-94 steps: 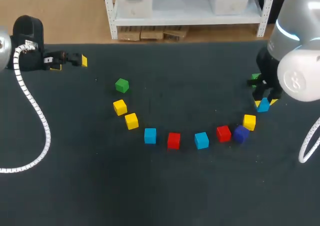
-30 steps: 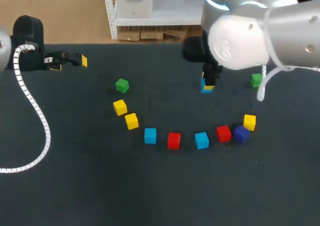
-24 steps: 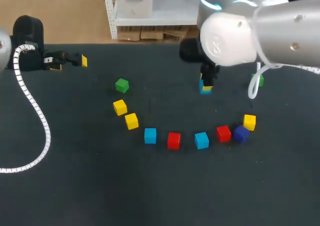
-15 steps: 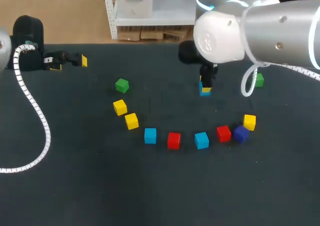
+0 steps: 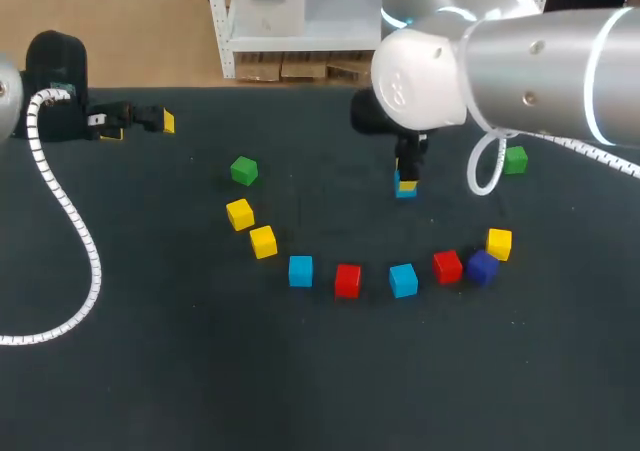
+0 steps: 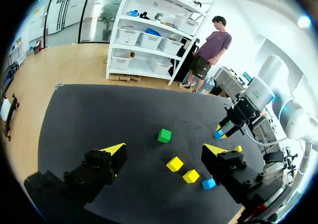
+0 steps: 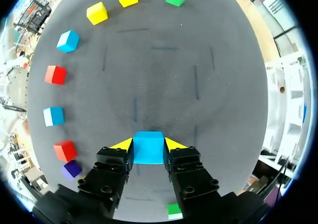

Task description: Place the blue cubes, place green cubes on the blue cubes, place the yellow cubes on the green cubes, then place the red cubes on the yellow cubes, and place purple cube on the red cubes.

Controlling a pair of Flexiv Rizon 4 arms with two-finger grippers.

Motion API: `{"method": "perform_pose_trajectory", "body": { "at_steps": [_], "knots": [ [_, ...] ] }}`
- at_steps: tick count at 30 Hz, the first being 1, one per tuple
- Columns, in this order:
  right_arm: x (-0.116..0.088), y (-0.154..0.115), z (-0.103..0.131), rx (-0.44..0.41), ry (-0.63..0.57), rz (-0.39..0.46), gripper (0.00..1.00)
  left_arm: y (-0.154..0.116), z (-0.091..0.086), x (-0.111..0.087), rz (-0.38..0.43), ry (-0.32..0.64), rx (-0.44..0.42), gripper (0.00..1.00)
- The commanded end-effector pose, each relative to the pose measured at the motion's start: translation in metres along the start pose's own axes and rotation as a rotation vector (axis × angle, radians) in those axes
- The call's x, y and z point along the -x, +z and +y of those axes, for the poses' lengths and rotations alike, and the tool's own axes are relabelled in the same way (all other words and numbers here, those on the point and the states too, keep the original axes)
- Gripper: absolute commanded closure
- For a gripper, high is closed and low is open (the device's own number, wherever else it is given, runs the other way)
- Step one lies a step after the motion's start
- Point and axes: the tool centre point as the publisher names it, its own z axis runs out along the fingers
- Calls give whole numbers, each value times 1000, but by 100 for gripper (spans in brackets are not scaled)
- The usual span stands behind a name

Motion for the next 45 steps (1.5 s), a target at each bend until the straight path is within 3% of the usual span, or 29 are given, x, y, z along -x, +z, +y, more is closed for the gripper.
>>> {"method": "perform_pose_trajectory", "body": {
  "at_steps": [1, 7, 8, 10, 11, 13, 16, 27, 28, 29, 30, 33, 45],
  "knots": [
    [-1, 2, -4, 2, -1, 0, 100, -1, 4, -2, -7, 3, -16, 0],
    [-2, 5, -4, 5, -1, 6, 100, -1, 4, -2, -7, 3, -16, 0],
    [-2, 6, -3, 5, 0, 6, 89, -1, 4, -2, -7, 3, -16, 0],
    [-2, 7, -3, 5, 3, 8, 81, -1, 4, -2, -7, 3, -16, 0],
    [-2, 7, -3, 6, 6, 8, 65, -1, 4, -2, -7, 3, -16, 0],
    [-1, 7, -3, 7, 9, 8, 48, -1, 4, -2, -7, 3, -16, 0],
    [-1, 7, -2, 11, 21, 4, 0, -1, 4, -2, -7, 3, -16, 0],
    [-1, 5, -3, 8, 22, 3, 0, -1, 4, -2, -7, 3, -16, 0],
    [-2, 5, -3, 8, 21, 4, 19, -1, 4, -2, -7, 3, -16, 0],
    [-2, 5, -4, 0, 17, 9, 49, -1, 4, -2, -7, 3, -16, 0],
    [-3, 5, -4, -3, 14, 11, 55, -1, 4, -2, -7, 3, -16, 0],
    [-4, 6, -4, -2, 6, 20, 64, -1, 4, -2, -7, 3, -16, 0],
    [-6, 9, -3, -4, -27, 37, 78, -1, 4, -2, -7, 3, -16, 0]
  ]
}}
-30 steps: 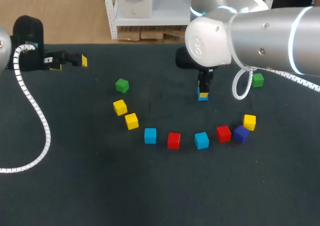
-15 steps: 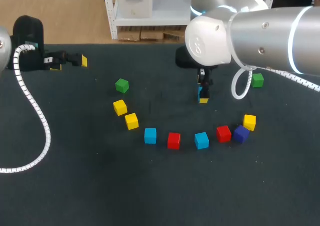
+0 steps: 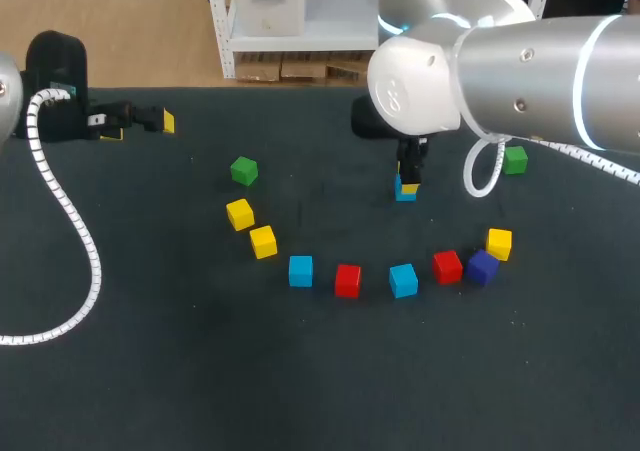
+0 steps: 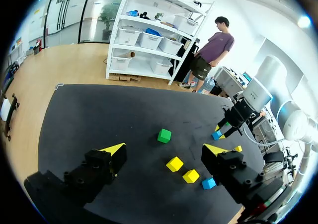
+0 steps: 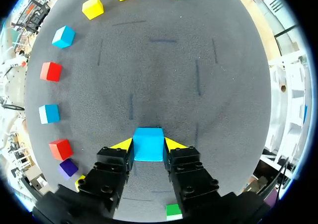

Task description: Place the blue cubes, place green cubes on the blue cubes, place the yellow cubes on the green cubes, then place the red cubes on the yellow cubes, and place purple cube on the red cubes.

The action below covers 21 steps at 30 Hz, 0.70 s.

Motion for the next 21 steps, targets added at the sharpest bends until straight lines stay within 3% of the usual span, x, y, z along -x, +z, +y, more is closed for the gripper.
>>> {"method": "perform_pose_trajectory", "body": {
  "at_steps": [1, 5, 8, 9, 10, 16, 21],
  "knots": [
    [0, 1, 1, -3, -3, 1, 79, -1, 4, -2, -7, 3, -16, 0],
    [0, 0, 1, -4, -6, -1, 76, -1, 4, -2, -7, 3, -16, 0],
    [1, -1, 1, -2, -3, -3, 59, -1, 4, -2, -7, 3, -16, 0],
    [1, -1, 1, -5, 1, -7, 48, -1, 4, -2, -7, 3, -16, 0],
    [1, -1, 1, -5, 2, -8, 0, -1, 4, -2, -7, 3, -16, 0],
    [1, -13, 4, -34, 0, -23, 0, -1, 4, -2, -7, 3, -16, 0],
    [2, -39, 24, -44, 19, -75, 0, -1, 4, -2, -7, 3, -16, 0]
  ]
}}
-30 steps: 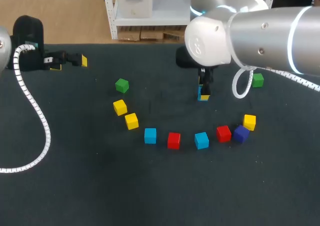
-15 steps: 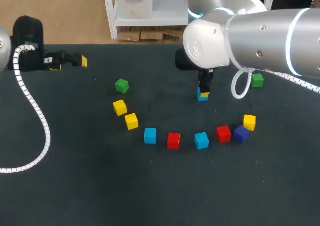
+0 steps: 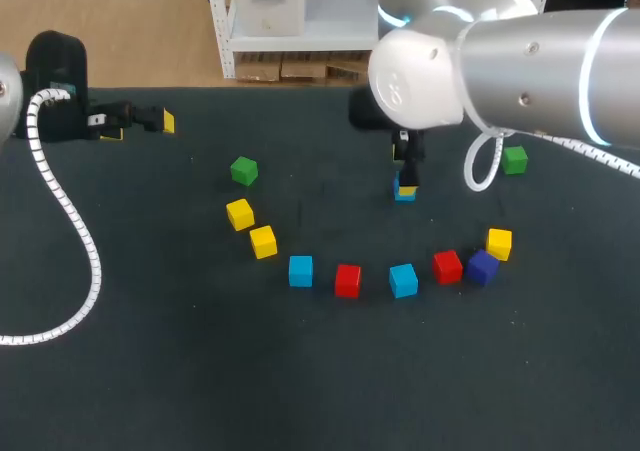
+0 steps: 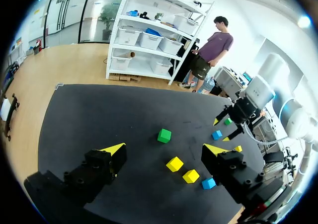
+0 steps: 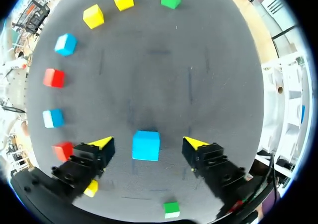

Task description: Place the blue cubes, place green cubes on the blue cubes, place the yellow cubes on the green cubes, then place the red cubes on the yellow cubes, and place purple cube on the red cubes.

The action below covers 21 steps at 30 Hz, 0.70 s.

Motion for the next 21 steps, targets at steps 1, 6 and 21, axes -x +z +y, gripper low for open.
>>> {"method": "perform_pose_trajectory", "body": {
  "at_steps": [1, 6, 21],
  "knots": [
    [-9, -24, 31, -29, 10, -33, 0, -1, 4, -2, -7, 3, -16, 0],
    [-14, -36, 63, -31, 26, -54, 0, -1, 4, -2, -7, 3, -16, 0],
    [-3, -31, 169, -96, -59, -98, 0, -1, 4, -2, -7, 3, -16, 0]
  ]
}}
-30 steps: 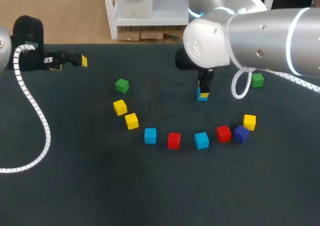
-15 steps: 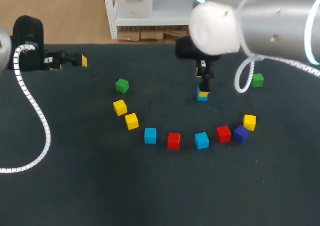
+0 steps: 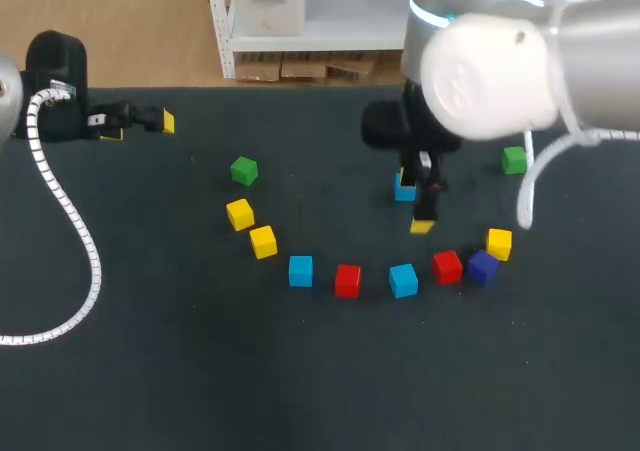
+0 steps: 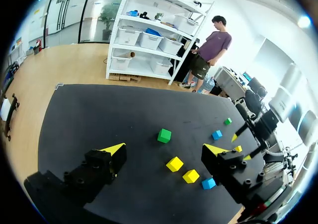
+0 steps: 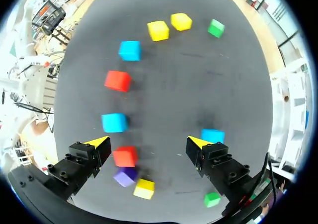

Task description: Place the blue cubes, place green cubes on the blue cubes, place the yellow cubes on the green cubes, then place the red cubes on the yellow cubes, and place purple cube on the red cubes.

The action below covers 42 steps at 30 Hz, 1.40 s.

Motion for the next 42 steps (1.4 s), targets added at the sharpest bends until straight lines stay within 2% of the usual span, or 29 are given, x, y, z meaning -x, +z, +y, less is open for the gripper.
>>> {"method": "perform_pose_trajectory", "body": {
  "at_steps": [1, 3, 7, 14, 20, 26, 36, 37, 38, 39, 42],
  "knots": [
    [0, 10, 55, -187, -23, -5, 0, -1, 4, -2, -7, 3, -16, 0],
    [2, 19, 63, -227, -56, 21, 0, -1, 4, -2, -7, 3, -16, 0],
    [4, 30, 77, -197, -65, 24, 0, -1, 4, -2, -7, 3, -16, 0],
    [6, 47, 90, -193, -92, 45, 0, -1, 4, -2, -7, 3, -16, 0],
    [5, 57, 88, -200, -97, 52, 0, -1, 4, -2, -7, 3, -16, 0],
    [6, 64, 77, -211, -89, 57, 0, -1, 4, -2, -7, 3, -16, 0],
    [9, 69, 63, -175, -96, 62, 0, -1, 4, -2, -7, 3, -16, 0],
    [9, 70, 62, -174, -96, 63, 9, -1, 4, -2, -7, 3, -16, 0],
    [9, 70, 61, -175, -95, 64, 23, -1, 4, -2, -7, 3, -16, 0],
    [8, 70, 60, -178, -95, 66, 49, -1, 4, -2, -7, 3, -16, 0],
    [8, 71, 58, -179, -88, 68, 65, -1, 4, -2, -7, 3, -16, 0]
  ]
}}
